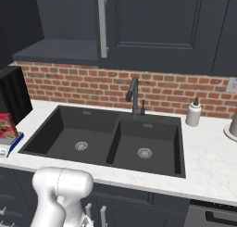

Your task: Pick the cereal and place it on the digital scale for weighing, and close the cabinet.

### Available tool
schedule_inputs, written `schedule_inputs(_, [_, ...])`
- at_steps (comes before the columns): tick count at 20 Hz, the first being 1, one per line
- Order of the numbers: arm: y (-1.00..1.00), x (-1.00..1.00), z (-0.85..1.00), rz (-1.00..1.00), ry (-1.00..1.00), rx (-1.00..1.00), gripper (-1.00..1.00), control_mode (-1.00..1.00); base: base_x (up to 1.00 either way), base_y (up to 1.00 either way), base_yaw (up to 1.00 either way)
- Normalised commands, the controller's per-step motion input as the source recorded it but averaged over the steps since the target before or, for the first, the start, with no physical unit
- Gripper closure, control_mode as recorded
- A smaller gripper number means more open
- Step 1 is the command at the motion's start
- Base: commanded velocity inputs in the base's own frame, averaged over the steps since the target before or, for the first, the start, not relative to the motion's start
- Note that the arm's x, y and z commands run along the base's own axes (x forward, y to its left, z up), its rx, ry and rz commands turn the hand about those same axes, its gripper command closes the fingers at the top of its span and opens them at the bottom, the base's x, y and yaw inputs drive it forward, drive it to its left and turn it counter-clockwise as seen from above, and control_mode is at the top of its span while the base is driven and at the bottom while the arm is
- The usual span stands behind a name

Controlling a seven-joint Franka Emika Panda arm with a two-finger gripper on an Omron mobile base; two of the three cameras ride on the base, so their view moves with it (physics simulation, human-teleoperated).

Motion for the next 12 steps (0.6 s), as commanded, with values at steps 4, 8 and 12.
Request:
schedule_inputs(4, [0.84, 0.0, -0.53, 0.0, 0.0, 0.31, -1.0, -1.0, 0.0, 0.0, 0.0])
schedule_inputs(8, [0.96, 0.0, -0.76, 0.0, 0.0, 0.33, -1.0, -1.0, 0.0, 0.0, 0.0])
schedule_inputs(12, [1.0, -0.08, -0.99, 0.05, 0.0, 0.33, -1.0, -1.0, 0.0, 0.0, 0.0])
